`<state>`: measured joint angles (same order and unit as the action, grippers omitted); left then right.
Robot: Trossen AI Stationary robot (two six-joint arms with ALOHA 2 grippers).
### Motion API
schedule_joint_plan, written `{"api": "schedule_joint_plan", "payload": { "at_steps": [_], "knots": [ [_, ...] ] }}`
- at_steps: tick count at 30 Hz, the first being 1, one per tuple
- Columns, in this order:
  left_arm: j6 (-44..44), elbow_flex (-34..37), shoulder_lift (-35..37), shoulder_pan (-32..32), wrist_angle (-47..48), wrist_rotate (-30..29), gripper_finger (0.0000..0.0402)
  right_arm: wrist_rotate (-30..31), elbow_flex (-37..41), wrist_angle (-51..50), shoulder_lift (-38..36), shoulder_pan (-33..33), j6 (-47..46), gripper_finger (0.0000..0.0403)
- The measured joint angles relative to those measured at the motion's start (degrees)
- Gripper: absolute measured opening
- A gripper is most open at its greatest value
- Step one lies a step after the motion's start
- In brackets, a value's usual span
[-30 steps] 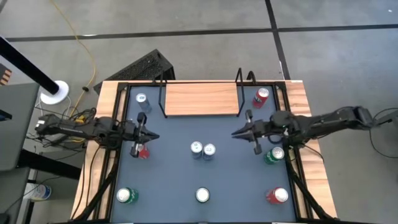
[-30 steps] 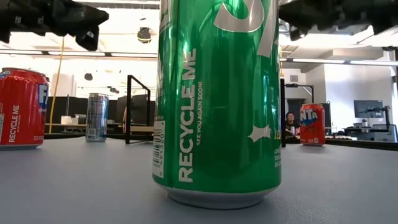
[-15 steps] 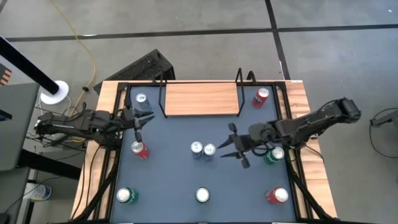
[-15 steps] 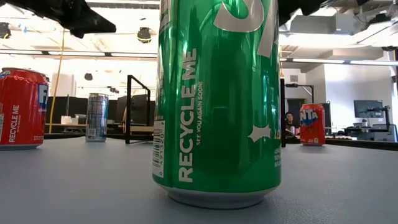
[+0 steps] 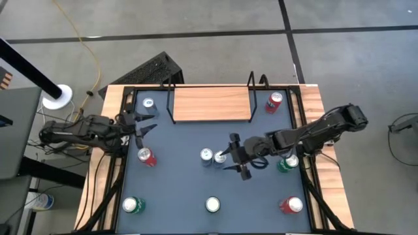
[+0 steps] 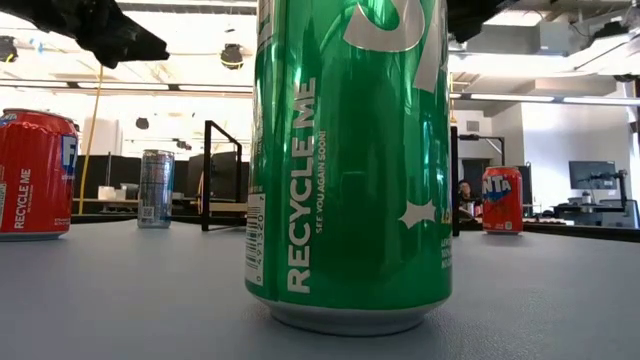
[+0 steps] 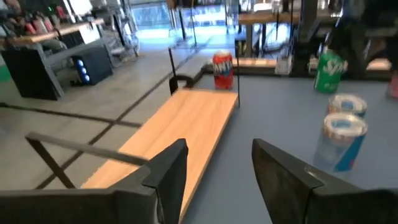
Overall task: Place canned beverage on shelf
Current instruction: Put the bottom right blue soda can on the shelf
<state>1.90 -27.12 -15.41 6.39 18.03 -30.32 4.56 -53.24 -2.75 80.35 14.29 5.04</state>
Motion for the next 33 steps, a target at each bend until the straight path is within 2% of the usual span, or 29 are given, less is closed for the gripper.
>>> {"api": "schedule_joint_plan", "payload": {
  "at_steps": [7,20,26,33],
  "knots": [
    [-1.6,0.3,4.7,0.0,1.1,3.2,0.0171,4.4,-3.2,-4.4,4.3,-1.6,-5.8,0.026],
    [-2.4,0.3,5.7,0.0,2.1,4.6,0.0171,4.8,-6.8,-9.0,7.0,-2.4,-8.1,0.026],
    [-2.4,0.3,5.7,0.0,2.1,4.6,0.0171,4.8,-6.8,-4.3,7.0,-2.5,-0.6,0.026],
    [-2.2,0.3,5.7,0.0,2.1,4.6,0.0171,4.5,-6.8,4.1,7.0,-2.8,-0.1,0.026]
  ]
}}
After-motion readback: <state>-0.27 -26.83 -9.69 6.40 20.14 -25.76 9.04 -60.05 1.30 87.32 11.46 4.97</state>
